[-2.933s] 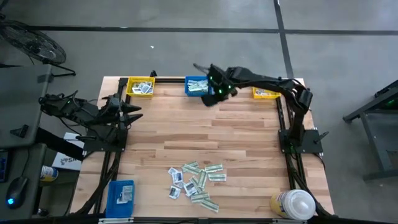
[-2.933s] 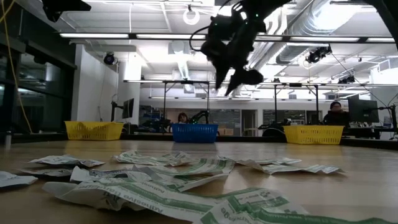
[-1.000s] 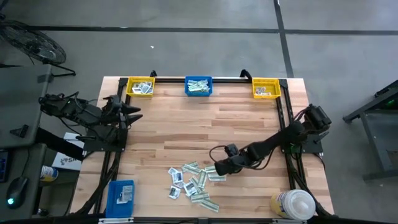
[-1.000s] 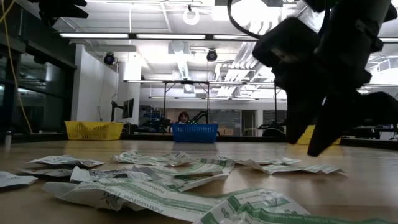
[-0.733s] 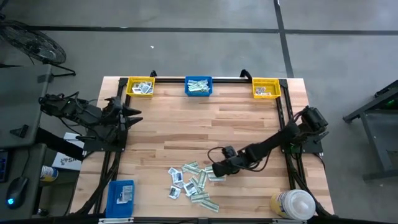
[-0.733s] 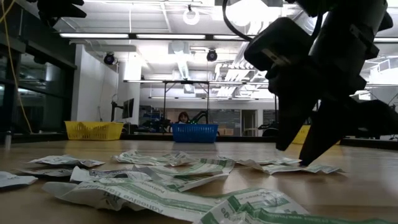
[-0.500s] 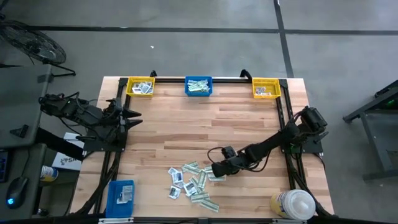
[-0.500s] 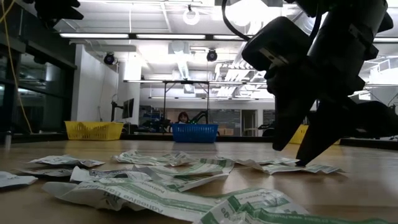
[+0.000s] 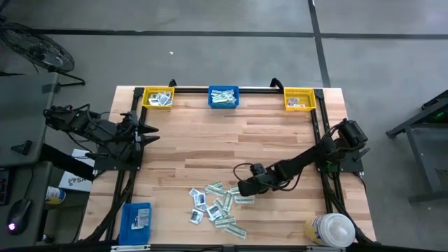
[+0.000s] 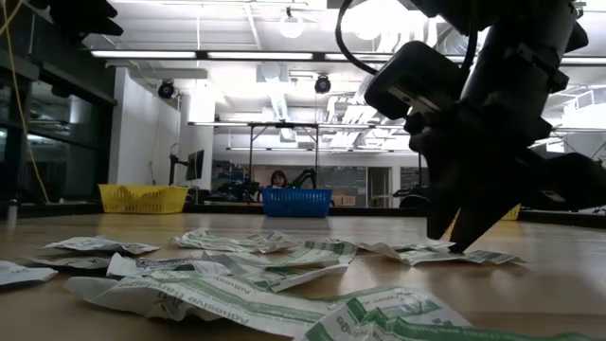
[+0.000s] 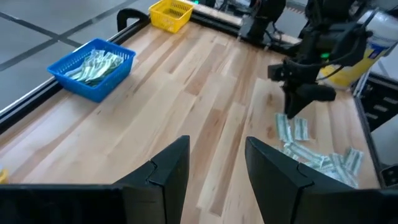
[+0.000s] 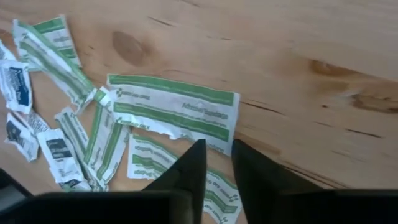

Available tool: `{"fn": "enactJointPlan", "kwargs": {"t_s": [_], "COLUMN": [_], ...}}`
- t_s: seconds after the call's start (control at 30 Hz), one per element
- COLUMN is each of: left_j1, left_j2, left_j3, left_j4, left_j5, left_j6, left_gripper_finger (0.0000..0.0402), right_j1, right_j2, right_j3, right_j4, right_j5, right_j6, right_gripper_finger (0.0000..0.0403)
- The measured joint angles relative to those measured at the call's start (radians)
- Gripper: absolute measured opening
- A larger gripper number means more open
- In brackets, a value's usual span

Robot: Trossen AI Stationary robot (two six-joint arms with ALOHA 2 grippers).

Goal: Pick & Place First Aid Supplies
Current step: Put the green bandage pack into the top blue bin

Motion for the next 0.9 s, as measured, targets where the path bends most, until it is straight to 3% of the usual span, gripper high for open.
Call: {"fn": "enactJointPlan", "kwargs": {"t_s": [0.23,0.6,0.9], "left_j1": [0.0,0.0,0.0], "left_j2": [0.0,0.0,0.0], "left_j3": [0.0,0.0,0.0], "left_j4": [-0.023,-0.023,-0.022], "left_j5": [0.0,0.008,0.034], "left_j6": [0.0,-0.001,-0.008], "left_gripper_finger": [0.0156,0.0156,0.0156], "right_j1": [0.0,0.001,0.0], "right_j2": [0.0,-0.028,-0.138], "right_j3": [0.0,0.002,0.0], "right_j4": [-0.039,-0.034,-0.038], "right_j5": [-0.001,0.042,0.203], "right_j6": [0.036,0.058,0.011], "right_gripper_finger": [0.0006,0.0001,0.0]}}
